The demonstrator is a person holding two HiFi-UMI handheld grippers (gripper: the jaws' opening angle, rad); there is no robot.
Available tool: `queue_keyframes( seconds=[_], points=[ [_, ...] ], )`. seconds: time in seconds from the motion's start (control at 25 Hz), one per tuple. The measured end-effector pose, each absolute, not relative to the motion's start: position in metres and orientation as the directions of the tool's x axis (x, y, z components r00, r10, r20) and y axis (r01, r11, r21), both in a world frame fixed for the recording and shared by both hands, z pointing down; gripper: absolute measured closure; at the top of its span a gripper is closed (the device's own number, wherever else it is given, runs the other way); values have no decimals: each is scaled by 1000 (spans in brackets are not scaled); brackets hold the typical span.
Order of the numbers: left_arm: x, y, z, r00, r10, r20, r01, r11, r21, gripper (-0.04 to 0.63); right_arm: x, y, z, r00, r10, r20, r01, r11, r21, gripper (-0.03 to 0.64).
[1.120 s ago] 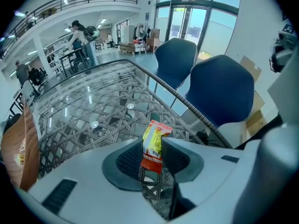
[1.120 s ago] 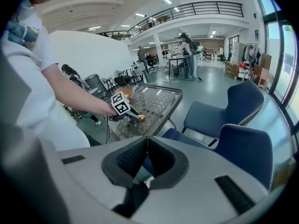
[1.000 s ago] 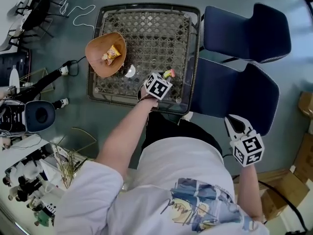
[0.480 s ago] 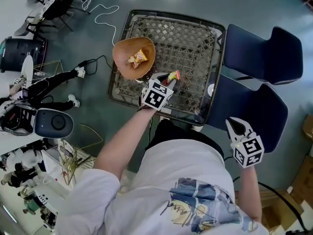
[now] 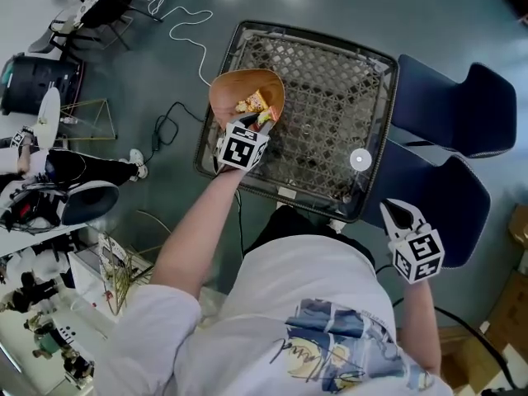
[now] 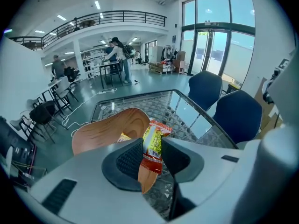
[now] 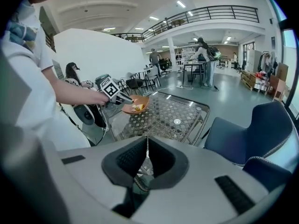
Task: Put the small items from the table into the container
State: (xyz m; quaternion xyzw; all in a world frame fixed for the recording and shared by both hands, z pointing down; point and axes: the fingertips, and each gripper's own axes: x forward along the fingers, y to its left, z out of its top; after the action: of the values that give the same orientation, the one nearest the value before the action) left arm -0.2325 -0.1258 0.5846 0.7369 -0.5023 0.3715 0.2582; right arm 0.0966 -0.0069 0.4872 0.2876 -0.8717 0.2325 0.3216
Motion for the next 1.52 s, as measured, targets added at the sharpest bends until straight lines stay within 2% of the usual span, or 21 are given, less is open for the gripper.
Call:
queue_keyframes(
  seconds=[0.56,1.0,1.32,1.52],
  points=[
    [-251,-132,643,267,-363,893,-894,-438,89,466,65,-2,494,-575,-401,713,-728,648,-223,604],
    [-246,-126,656,330,-285,900,-864,-476,166,447,52,2,494,-558,-416,719,-748,627,-217,604],
    [-247,-125,636,346,-351,870,-874,-458,163,436,49,1,490,-576,-408,709,-726,654,-213,605],
    [-236,-115,587,354,-461,814,-890,-435,141,436,52,-5,476,-621,-376,688,-668,714,-212,605]
  ],
)
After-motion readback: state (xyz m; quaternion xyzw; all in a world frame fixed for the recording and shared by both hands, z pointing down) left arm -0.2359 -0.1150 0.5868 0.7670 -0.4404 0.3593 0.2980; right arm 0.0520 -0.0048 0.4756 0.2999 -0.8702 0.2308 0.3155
